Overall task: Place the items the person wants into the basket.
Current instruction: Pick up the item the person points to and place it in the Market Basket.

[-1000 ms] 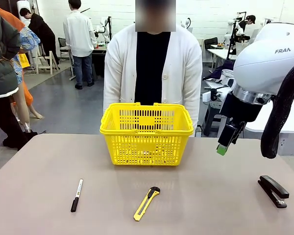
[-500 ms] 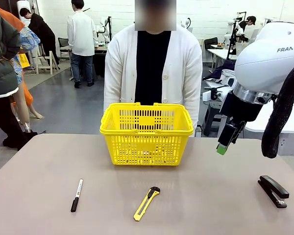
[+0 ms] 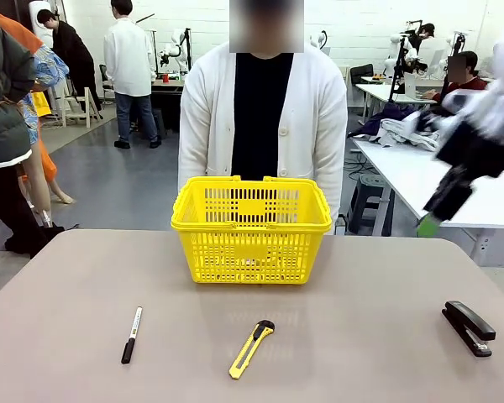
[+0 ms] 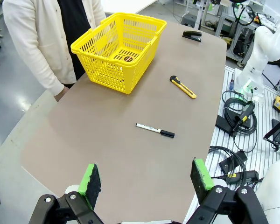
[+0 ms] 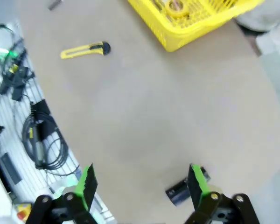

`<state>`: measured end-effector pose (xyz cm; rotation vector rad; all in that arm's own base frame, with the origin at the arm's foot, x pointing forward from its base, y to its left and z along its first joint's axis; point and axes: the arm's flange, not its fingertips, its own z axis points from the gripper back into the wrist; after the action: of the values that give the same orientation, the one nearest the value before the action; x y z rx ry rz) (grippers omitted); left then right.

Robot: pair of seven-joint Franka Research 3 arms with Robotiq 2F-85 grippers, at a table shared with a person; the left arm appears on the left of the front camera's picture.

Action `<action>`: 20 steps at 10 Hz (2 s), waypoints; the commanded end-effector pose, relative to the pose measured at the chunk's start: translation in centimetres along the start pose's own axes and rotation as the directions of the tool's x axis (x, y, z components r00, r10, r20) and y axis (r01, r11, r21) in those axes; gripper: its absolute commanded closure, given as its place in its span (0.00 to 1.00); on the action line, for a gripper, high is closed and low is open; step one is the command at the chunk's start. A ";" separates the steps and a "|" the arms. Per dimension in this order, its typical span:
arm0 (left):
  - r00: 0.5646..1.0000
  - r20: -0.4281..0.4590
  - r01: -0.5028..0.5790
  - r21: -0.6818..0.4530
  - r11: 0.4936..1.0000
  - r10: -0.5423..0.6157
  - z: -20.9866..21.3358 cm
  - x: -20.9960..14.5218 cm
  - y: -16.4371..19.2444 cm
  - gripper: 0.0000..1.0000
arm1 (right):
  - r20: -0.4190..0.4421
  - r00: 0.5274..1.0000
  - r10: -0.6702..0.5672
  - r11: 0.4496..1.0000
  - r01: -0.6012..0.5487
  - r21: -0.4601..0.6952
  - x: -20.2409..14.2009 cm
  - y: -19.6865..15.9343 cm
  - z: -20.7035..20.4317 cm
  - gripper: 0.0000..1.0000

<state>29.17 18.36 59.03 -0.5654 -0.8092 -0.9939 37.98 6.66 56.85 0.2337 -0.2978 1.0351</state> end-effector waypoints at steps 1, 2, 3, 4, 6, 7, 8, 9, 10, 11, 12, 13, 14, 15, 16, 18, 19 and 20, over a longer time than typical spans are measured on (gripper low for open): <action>1.000 0.012 0.007 0.000 1.000 -0.007 0.1 0.1 -0.1 0.00 | 0.237 0.970 0.060 0.978 -0.105 0.179 -4.0 -1.8 4.8 0.00; 1.000 0.012 0.007 0.000 1.000 -0.007 0.1 0.1 -0.1 0.00 | 0.334 0.937 0.103 0.958 -0.183 0.219 -6.3 -2.6 6.5 0.00; 1.000 0.012 0.007 0.000 1.000 -0.007 0.1 0.1 -0.1 0.00 | 0.417 0.898 0.141 0.931 -0.263 0.252 -9.1 -3.5 7.4 0.00; 1.000 0.012 0.007 0.000 1.000 -0.007 0.1 0.1 -0.1 0.00 | 0.476 0.858 0.192 0.904 -0.344 0.255 -11.9 -4.3 7.9 0.00; 1.000 0.012 0.007 0.000 1.000 -0.007 0.1 0.1 -0.1 0.00 | 0.541 0.801 0.257 0.899 -0.403 0.170 -16.9 -5.3 8.1 0.00; 1.000 0.012 0.007 0.000 1.000 -0.007 0.1 0.1 -0.1 0.00 | 0.546 0.790 0.278 0.902 -0.411 0.135 -18.5 -6.1 7.4 0.00; 1.000 0.012 0.007 0.000 1.000 -0.007 0.1 0.1 -0.1 0.00 | 0.563 0.777 0.281 0.915 -0.393 0.086 -19.8 -6.8 6.8 0.00; 1.000 0.012 0.007 0.000 1.000 -0.007 0.1 0.1 -0.1 0.00 | 0.581 0.770 0.263 0.928 -0.366 0.065 -21.1 -7.5 6.1 0.00; 1.000 0.012 0.007 0.000 1.000 -0.007 0.1 0.1 -0.1 0.00 | 0.594 0.767 0.244 0.935 -0.349 0.067 -22.0 -8.0 5.6 0.00; 1.000 0.012 0.007 0.000 1.000 -0.007 0.1 0.1 -0.1 0.00 | 0.619 0.753 0.224 0.941 -0.332 0.064 -22.9 -8.4 5.5 0.00; 1.000 0.012 0.007 0.000 1.000 -0.007 0.1 0.1 -0.1 0.00 | 0.635 0.742 0.214 0.942 -0.329 0.067 -23.5 -8.7 5.5 0.00; 1.000 0.012 0.007 0.000 1.000 -0.007 0.1 0.1 -0.1 0.00 | 0.652 0.730 0.206 0.944 -0.324 0.064 -23.8 -8.9 5.5 0.00; 1.000 0.012 0.007 0.000 1.000 -0.007 0.1 0.1 -0.1 0.00 | 0.670 0.715 0.199 0.946 -0.318 0.058 -24.0 -9.1 5.5 0.00; 1.000 0.012 0.007 0.000 1.000 -0.007 0.1 0.1 -0.1 0.00 | 0.675 0.711 0.196 0.946 -0.319 0.061 -23.9 -9.3 5.4 0.00; 1.000 0.012 0.007 0.000 1.000 -0.007 0.1 0.1 -0.1 0.00 | 0.672 0.710 0.211 0.942 -0.332 0.056 -23.2 -9.2 5.3 0.00; 1.000 0.012 0.007 0.000 1.000 -0.007 0.1 0.1 -0.1 0.00 | 0.652 0.736 0.182 0.951 -0.299 0.072 -24.1 -9.2 5.6 0.00; 1.000 0.012 0.007 0.000 1.000 -0.007 0.1 0.1 -0.1 0.00 | 0.652 0.736 0.182 0.951 -0.299 0.072 -24.1 -9.2 5.6 0.00; 1.000 0.012 0.007 0.000 1.000 -0.007 0.1 0.1 -0.1 0.00 | 0.652 0.736 0.182 0.951 -0.299 0.072 -24.1 -9.2 5.6 0.00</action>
<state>29.17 18.36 59.05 -0.5648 -0.8092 -0.9938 33.79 -19.10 53.34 0.7224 -0.8811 1.2123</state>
